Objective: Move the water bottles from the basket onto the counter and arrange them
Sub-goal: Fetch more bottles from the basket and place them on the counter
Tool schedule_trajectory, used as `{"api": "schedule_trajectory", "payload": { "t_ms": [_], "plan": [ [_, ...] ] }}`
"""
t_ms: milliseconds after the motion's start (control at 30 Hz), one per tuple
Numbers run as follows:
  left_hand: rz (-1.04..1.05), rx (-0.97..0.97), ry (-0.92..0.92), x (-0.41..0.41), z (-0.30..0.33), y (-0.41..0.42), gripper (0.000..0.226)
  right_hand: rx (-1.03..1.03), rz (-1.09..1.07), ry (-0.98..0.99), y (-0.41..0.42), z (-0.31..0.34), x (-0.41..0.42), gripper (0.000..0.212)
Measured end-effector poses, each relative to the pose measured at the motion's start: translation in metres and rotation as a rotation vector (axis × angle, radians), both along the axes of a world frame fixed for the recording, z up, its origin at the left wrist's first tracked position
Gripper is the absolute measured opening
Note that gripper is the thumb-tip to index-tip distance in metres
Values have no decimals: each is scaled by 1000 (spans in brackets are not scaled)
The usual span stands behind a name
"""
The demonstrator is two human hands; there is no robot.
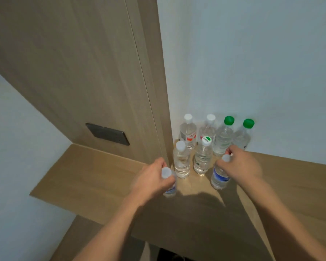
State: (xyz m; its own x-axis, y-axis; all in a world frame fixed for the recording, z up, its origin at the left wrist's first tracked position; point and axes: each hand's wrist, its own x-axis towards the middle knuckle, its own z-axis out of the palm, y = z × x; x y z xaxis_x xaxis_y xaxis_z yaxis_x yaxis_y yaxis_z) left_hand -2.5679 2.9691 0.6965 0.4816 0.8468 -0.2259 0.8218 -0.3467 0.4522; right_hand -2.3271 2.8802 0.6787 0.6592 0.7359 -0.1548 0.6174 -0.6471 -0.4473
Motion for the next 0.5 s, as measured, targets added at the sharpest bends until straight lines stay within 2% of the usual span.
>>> {"api": "schedule_trajectory", "payload": {
  "t_ms": [200,333,433,500],
  "plan": [
    [-131,-9,33,17,-29,37,26,72,-121,28,19,-20,8,30],
    [-192,-13,199,25,-15,54,26,-5,-165,24,15,-19,11,28],
    [-264,54,322,29,-1,55,28,-65,-173,34,11,-12,6,33],
    [-284,132,315,32,9,50,28,-60,-165,67,6,-8,1,37]
  ]
}}
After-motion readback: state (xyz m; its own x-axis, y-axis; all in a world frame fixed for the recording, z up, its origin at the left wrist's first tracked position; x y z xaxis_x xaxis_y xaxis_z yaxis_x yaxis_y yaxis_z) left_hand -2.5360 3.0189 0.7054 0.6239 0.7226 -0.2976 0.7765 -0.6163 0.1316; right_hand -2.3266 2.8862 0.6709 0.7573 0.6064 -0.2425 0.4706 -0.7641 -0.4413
